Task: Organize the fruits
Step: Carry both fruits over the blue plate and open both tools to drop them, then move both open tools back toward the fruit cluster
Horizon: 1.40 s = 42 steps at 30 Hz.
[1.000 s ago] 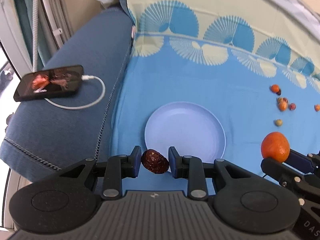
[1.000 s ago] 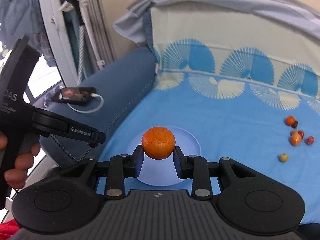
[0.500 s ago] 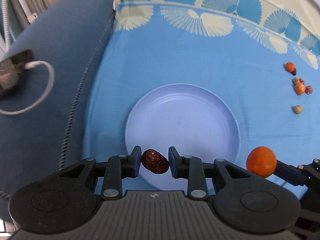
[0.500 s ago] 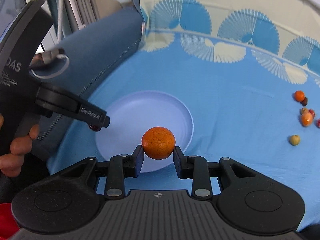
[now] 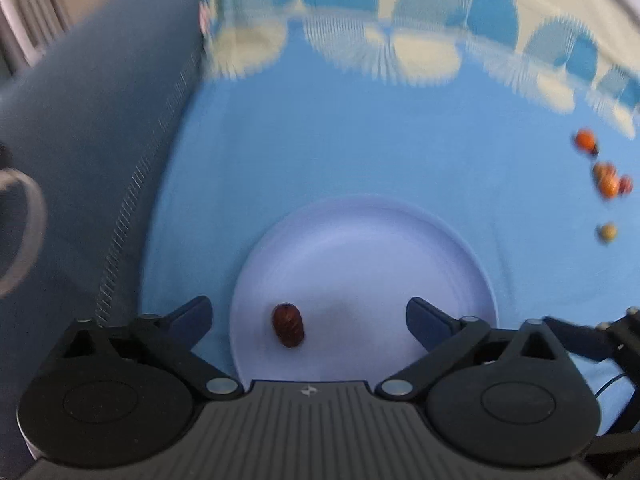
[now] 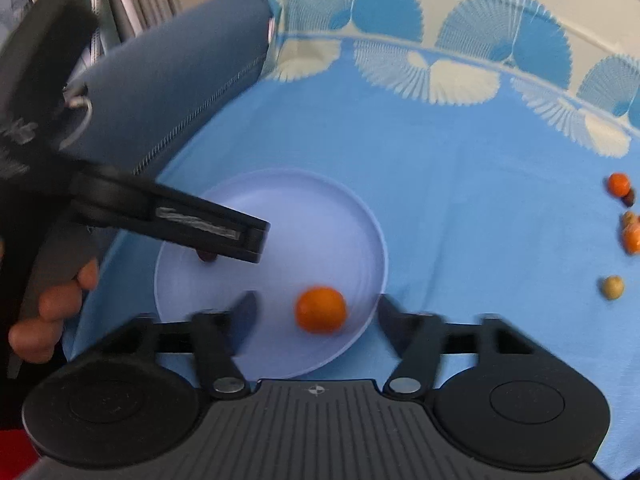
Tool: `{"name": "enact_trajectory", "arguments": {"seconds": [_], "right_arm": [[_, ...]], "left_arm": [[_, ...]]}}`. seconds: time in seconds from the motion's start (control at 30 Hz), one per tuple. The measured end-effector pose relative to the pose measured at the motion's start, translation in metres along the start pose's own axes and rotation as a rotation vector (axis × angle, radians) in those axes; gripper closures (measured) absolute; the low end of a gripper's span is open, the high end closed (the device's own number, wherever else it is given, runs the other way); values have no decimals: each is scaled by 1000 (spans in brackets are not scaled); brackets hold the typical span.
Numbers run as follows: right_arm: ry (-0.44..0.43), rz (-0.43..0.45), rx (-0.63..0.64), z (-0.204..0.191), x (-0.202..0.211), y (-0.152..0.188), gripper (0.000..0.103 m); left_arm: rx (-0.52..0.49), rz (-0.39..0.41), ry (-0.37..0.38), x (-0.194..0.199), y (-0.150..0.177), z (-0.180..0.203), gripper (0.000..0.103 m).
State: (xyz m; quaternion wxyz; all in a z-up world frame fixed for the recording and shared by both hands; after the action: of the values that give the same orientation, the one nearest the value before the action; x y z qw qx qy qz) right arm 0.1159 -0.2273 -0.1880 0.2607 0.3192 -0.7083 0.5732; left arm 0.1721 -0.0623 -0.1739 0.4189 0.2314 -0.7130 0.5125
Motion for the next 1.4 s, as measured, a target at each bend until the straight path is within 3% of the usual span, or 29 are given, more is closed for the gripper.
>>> {"name": "enact_trajectory", "arguments": {"seconds": [0.13,0.3,0.4,0.5,0.8,0.97,1.1,1.2,1.4], "right_arm": [[-12,31,5,-8,35,-2,12],[-5,83,22,-34,84,9,9],[2,172,75,-54,118,7,6],[10,302,123,-73,163,-4,4],[-127,626,81,-113,316,-30,1],[-137,765,130,-120,375,-37,1],[-116,859,195,-116,401,-67,1],[-59,849,195,-102,384,-75,1],[54,612,99,-60,294,-23,1]], "left_arm": [[-41,8,-13,33,12,-6,0],[15,-27,-26,72,52,-16,0],[38,-21,-36,100,72,-24,0],[42,32,-65,132,76,-32,0],[121,231,-92,220,70,-49,0],[130,295,-74,256,75,-47,0],[116,336,-86,272,74,-41,0],[101,341,-98,273,73,-35,0],[77,278,-82,249,77,-21,0]]}}
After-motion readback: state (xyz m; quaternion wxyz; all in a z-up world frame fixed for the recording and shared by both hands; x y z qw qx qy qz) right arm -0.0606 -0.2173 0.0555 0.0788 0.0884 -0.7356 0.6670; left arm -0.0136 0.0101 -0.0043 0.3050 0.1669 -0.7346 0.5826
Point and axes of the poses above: each gripper's, at about its wrist camera, not at the fingertips, and x roughly against the way its jaws point, z to its right, y to its underside, the point moved 8 cm from there along -x, roughly the way its jaws point, and after that the axes turned 3 degrees about -y, right-handed, at the moved point
